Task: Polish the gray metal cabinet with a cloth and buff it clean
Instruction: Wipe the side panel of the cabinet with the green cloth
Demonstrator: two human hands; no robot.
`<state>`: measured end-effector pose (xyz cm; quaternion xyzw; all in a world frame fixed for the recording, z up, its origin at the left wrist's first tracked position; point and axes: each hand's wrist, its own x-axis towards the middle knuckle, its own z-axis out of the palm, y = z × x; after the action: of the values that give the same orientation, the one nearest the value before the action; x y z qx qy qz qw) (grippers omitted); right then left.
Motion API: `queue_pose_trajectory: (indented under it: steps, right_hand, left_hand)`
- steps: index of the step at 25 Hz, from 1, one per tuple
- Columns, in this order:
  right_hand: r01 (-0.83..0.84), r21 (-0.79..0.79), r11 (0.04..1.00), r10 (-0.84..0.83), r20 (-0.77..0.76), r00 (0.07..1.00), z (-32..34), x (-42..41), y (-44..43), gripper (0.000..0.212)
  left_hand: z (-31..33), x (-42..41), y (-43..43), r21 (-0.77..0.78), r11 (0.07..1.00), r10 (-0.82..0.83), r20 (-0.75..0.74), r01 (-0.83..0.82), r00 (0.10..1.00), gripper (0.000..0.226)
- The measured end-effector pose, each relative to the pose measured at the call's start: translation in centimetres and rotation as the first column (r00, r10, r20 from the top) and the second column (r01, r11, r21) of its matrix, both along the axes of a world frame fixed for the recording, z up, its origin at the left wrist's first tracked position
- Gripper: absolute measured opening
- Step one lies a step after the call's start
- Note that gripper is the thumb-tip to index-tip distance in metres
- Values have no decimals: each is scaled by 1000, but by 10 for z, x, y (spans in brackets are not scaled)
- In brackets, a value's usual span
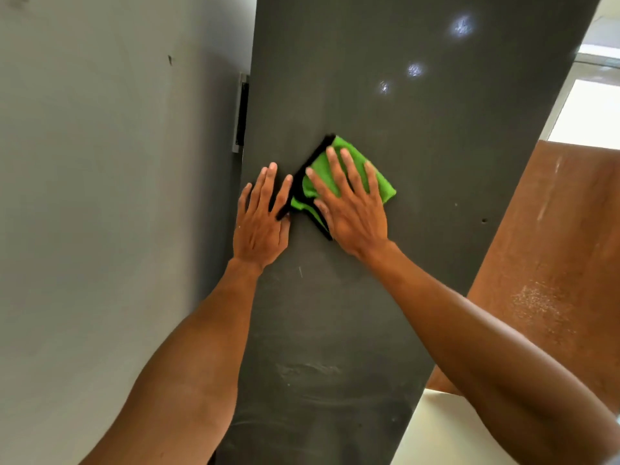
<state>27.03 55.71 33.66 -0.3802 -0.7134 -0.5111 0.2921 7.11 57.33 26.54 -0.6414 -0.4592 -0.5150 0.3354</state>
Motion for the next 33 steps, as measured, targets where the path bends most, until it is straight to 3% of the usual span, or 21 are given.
queue_pose_trajectory:
  steps: [4,10,15,18,23,26,30,33]
  right_hand:
    - [14,10,1000,-14,2,1000,3,-21,6,53]
    - [0,-33,999,9,267,964,-57,-25,9,56]
    - [-28,-21,999,30,128,991,5,-48,13,55]
    - [-23,-15,1000,24,87,996,6,-64,15,54]
    - [-25,-67,997,41,254,966,-60,-72,19,58]
    - [-43,-53,998,58,339,939,-49,-73,22,59]
    - [-58,-62,996,69,184,981,-3,-95,22,57]
    - [-47,-54,997,56,199,978,-12,-101,26,56]
  left_hand:
    - [-12,-18,2,-38,999,6,68,-3,998,70]
    - [-27,-21,-10,-179,984,-22,-40,14,999,102]
    - [-24,-19,-15,-143,967,-188,168,213,968,83]
    - [-30,-24,-11,-109,961,-224,230,254,947,73]
    - [-60,-40,-9,-101,969,-190,263,223,946,53]
    - [-64,-49,-15,-132,971,-167,221,199,961,54]
    - [-38,-53,-17,-106,979,-145,243,175,959,64]
    - [-41,-50,-16,-98,984,-117,264,147,958,60]
